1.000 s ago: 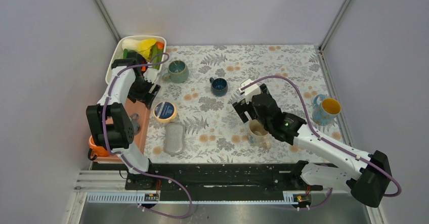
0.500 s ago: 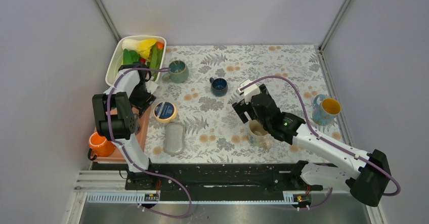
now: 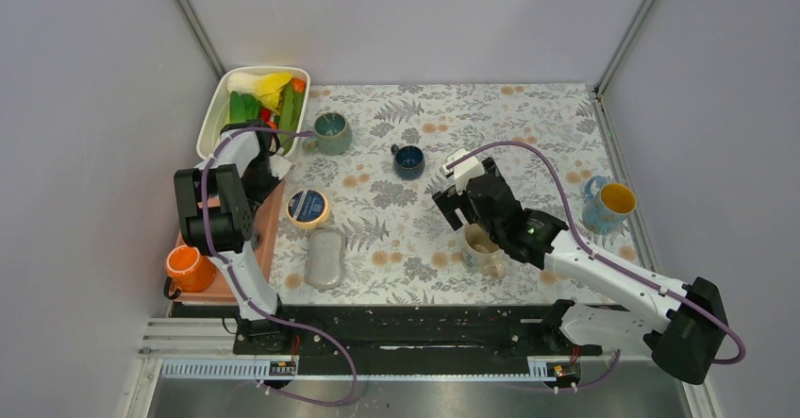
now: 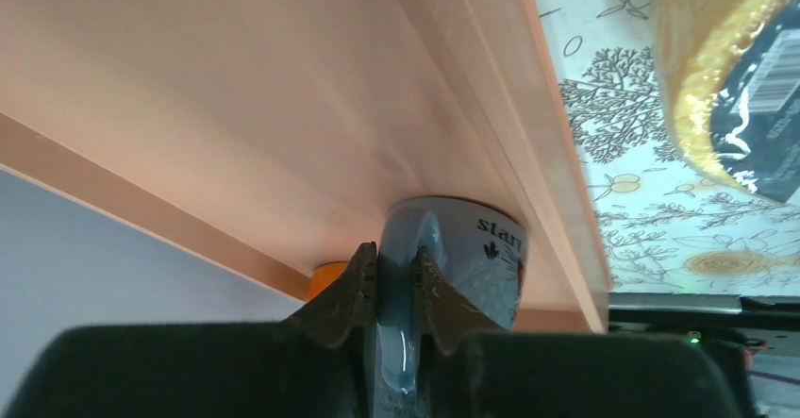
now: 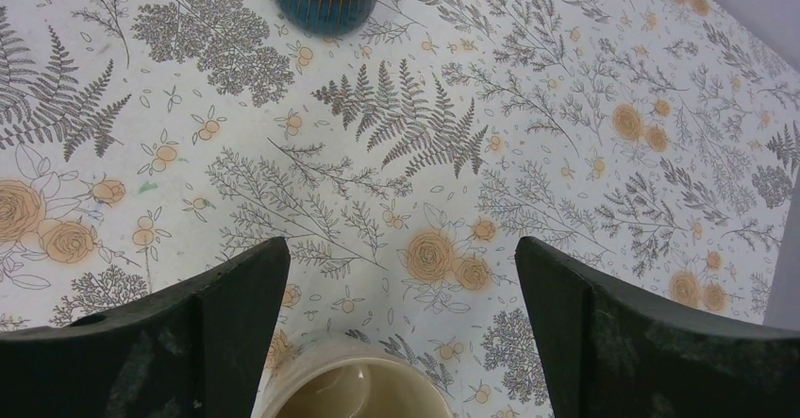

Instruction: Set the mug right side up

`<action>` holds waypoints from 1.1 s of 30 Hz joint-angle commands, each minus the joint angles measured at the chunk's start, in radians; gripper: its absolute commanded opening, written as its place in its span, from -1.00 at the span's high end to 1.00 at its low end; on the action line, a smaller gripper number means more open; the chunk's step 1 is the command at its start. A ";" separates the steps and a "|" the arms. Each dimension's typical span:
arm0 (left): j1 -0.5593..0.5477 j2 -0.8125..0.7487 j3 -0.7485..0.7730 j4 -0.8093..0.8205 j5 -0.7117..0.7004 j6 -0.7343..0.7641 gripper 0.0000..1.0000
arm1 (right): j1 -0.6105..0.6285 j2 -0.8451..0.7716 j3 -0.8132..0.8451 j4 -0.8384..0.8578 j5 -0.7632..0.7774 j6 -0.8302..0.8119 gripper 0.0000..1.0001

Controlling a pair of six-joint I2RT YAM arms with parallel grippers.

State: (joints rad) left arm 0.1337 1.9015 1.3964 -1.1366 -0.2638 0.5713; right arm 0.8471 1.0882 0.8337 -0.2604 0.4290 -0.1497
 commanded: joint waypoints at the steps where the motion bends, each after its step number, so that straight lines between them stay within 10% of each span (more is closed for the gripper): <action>1: 0.001 -0.021 0.029 -0.026 0.026 -0.008 1.00 | -0.004 0.012 0.019 0.013 0.032 -0.006 -0.99; 10: 0.006 -0.173 0.099 0.011 0.197 -0.042 1.00 | -0.004 -0.015 0.063 0.009 -0.035 0.000 -0.99; 19: 0.033 -0.348 0.115 0.064 0.498 -0.119 1.00 | -0.003 0.041 0.177 0.083 -0.487 0.213 -0.99; 33: -0.059 -0.428 0.178 0.219 0.901 -0.366 1.00 | -0.008 0.420 0.358 0.619 -0.849 0.591 -0.99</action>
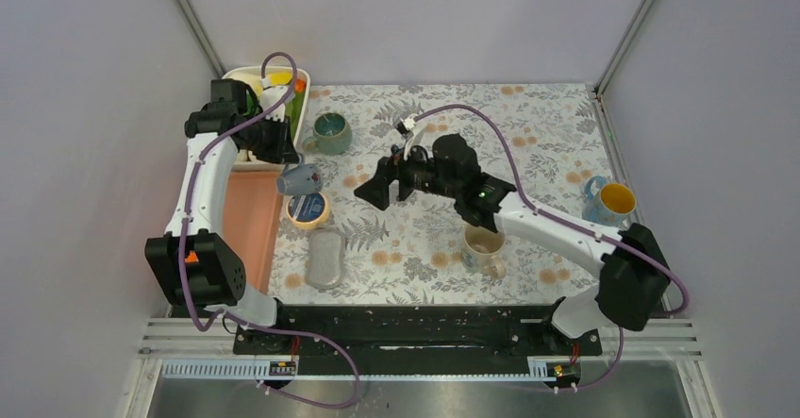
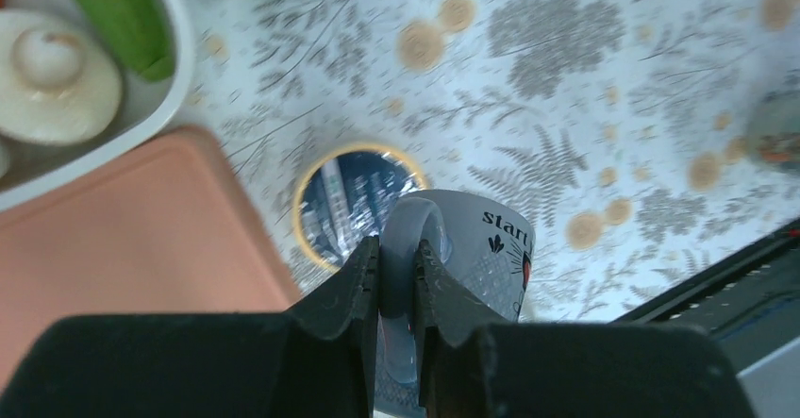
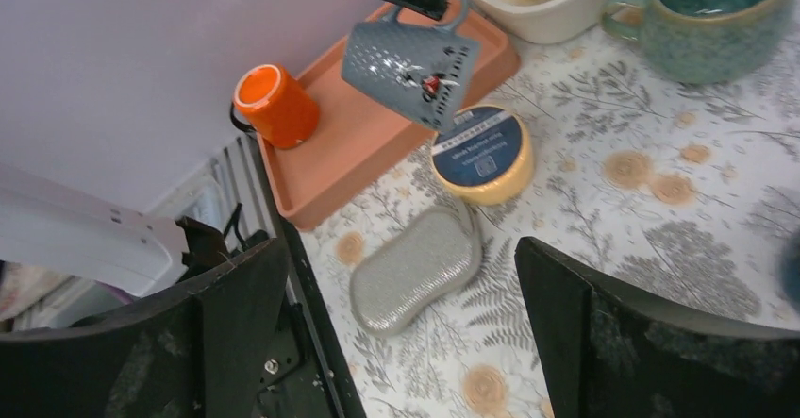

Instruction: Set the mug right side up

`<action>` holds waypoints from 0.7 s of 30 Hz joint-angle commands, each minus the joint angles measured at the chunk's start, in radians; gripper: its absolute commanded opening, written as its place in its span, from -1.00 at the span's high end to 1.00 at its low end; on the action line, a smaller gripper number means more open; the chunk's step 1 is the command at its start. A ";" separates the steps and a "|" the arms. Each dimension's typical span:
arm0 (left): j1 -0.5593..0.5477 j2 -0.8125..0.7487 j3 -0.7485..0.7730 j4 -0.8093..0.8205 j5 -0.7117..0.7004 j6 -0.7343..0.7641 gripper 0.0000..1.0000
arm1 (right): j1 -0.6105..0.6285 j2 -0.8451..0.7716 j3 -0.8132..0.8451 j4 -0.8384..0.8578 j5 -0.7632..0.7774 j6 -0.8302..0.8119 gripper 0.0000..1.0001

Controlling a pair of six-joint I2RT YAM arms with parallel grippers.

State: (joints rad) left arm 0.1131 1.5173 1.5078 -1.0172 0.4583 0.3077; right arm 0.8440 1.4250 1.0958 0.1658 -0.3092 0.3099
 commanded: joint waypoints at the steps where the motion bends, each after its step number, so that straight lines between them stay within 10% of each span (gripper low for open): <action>1: -0.045 -0.047 0.073 0.107 0.197 -0.114 1.00 | -0.014 0.106 0.108 0.223 -0.135 0.156 -0.99; 21: -0.219 -0.100 0.115 0.199 0.222 -0.215 1.00 | -0.111 0.307 0.155 0.515 -0.432 0.513 -0.46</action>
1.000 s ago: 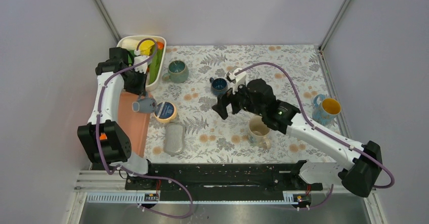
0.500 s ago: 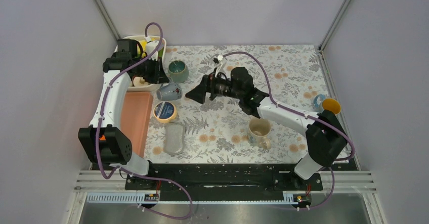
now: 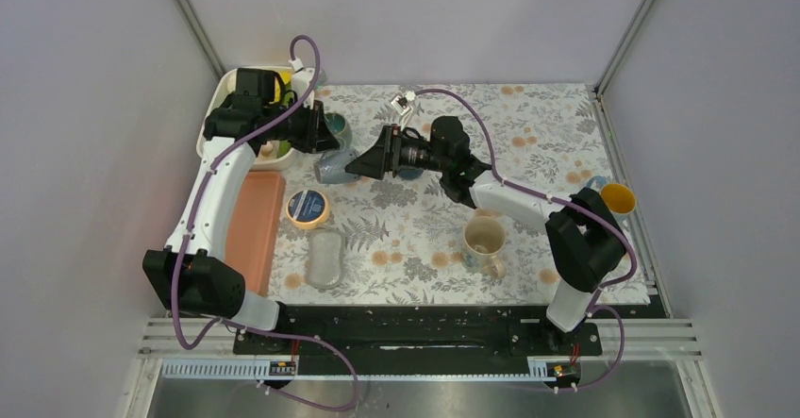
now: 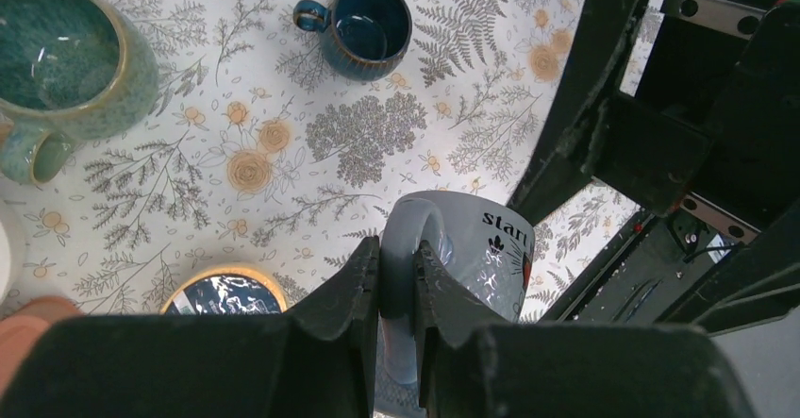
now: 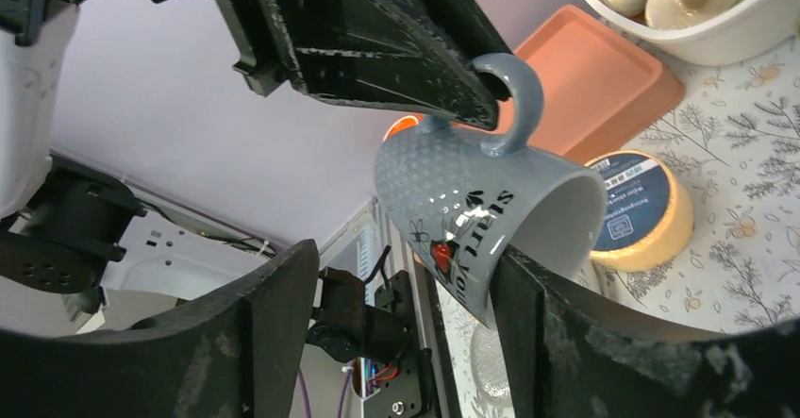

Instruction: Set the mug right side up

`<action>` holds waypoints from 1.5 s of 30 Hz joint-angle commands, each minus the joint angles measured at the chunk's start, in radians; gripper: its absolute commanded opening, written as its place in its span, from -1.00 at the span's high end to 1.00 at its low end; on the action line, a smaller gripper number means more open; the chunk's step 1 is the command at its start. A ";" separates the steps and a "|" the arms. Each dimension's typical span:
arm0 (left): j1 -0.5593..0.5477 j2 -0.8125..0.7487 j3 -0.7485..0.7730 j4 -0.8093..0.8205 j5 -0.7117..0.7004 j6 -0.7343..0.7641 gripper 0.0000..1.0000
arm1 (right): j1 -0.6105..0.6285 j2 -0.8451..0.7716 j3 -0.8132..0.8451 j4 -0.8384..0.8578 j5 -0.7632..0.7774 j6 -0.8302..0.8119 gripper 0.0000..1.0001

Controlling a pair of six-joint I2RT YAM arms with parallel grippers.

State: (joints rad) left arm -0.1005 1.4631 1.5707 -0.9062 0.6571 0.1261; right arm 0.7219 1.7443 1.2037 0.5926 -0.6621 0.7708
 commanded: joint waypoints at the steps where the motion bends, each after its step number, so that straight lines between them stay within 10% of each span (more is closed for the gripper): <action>1: -0.006 -0.045 0.052 0.093 0.023 -0.037 1.00 | 0.014 -0.016 0.047 0.093 -0.089 0.053 -0.40; 7: -0.024 -0.048 0.014 0.143 0.070 -0.081 1.00 | 0.045 -0.014 0.093 0.066 -0.152 0.011 0.03; 13: -0.022 -0.069 -0.056 0.158 0.069 -0.048 1.00 | 0.047 -0.098 0.068 -0.209 -0.034 -0.255 0.98; 15: -0.021 -0.074 -0.092 0.156 0.055 -0.024 0.89 | 0.052 -0.140 0.061 -0.365 0.089 -0.417 1.00; 19: -0.021 -0.073 -0.122 0.153 0.053 0.019 -0.35 | 0.095 -0.189 0.062 -0.578 0.334 -0.730 1.00; 22: -0.018 -0.066 -0.116 0.149 -0.005 0.043 -0.83 | 0.158 -0.200 0.080 -0.747 0.508 -1.008 1.00; 32: -0.063 0.025 -0.047 0.093 -0.125 0.110 -0.90 | 0.391 -0.157 0.122 -1.276 0.793 -1.746 1.00; 45: -0.062 0.002 -0.096 0.054 -0.286 0.221 -0.92 | 0.517 0.044 0.309 -1.679 0.581 -1.769 1.00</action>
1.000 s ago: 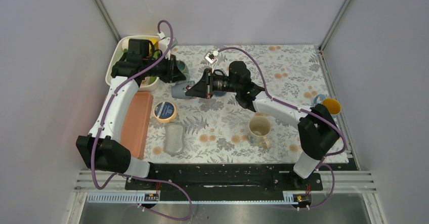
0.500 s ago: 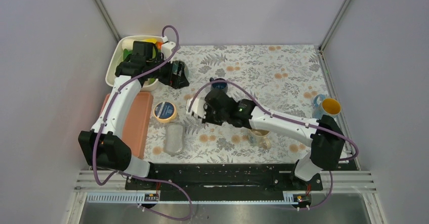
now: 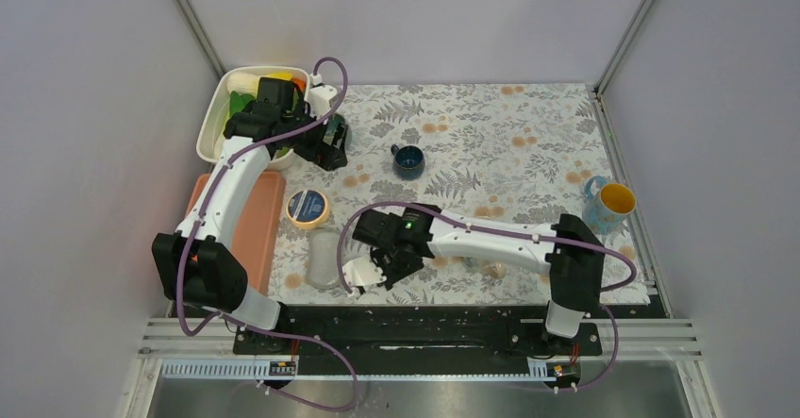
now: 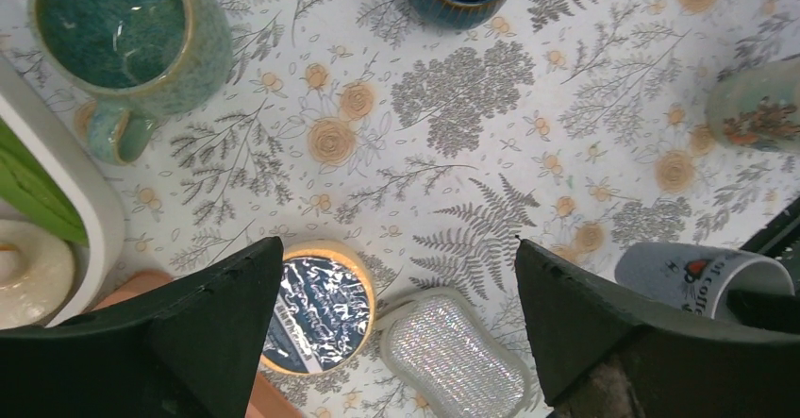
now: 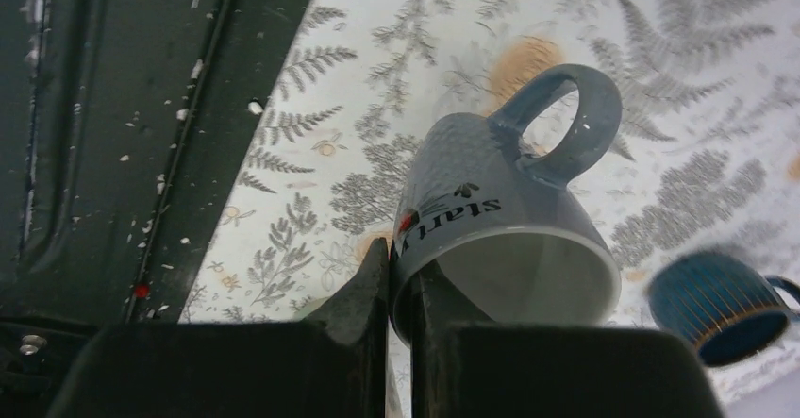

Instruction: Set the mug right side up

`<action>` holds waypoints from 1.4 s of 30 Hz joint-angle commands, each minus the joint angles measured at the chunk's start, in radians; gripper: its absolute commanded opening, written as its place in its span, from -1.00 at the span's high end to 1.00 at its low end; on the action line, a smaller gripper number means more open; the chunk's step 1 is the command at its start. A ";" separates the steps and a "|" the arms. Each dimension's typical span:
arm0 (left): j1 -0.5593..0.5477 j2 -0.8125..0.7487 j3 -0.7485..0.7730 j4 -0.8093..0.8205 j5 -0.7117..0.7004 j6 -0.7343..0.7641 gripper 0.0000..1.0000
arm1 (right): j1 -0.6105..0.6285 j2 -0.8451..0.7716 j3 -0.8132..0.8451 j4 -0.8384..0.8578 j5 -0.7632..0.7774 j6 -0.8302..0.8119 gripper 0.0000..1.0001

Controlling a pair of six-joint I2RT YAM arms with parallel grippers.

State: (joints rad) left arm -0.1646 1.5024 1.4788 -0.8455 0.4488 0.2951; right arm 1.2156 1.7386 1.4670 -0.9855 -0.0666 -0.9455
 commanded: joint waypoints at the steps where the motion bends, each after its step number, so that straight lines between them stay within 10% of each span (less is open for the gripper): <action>1: 0.003 -0.038 -0.009 -0.009 -0.084 0.054 -0.92 | 0.025 0.064 0.046 -0.100 -0.007 -0.052 1.00; 7: 0.015 -0.042 -0.035 -0.011 -0.116 0.062 -0.93 | 0.034 0.112 0.046 -0.070 -0.023 -0.036 0.93; 13: 0.039 -0.039 -0.046 -0.020 -0.144 0.070 -0.95 | 0.036 0.082 0.007 -0.011 0.013 -0.015 0.22; 22: 0.159 -0.072 -0.059 -0.107 -0.233 0.144 -0.98 | 0.040 0.040 0.014 0.005 0.089 0.050 -0.18; 35: 0.795 -0.266 -0.190 -0.348 -0.408 0.627 -0.96 | 0.041 -0.169 -0.028 0.214 0.118 0.158 -0.56; 42: 1.141 -0.259 -0.242 -0.420 -0.349 0.913 -0.51 | 0.041 -0.196 -0.032 0.215 0.087 0.168 -0.57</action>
State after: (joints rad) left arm 0.8467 1.2411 1.2579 -1.2007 0.0643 0.9871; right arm 1.2491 1.5791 1.4452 -0.8024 0.0456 -0.8009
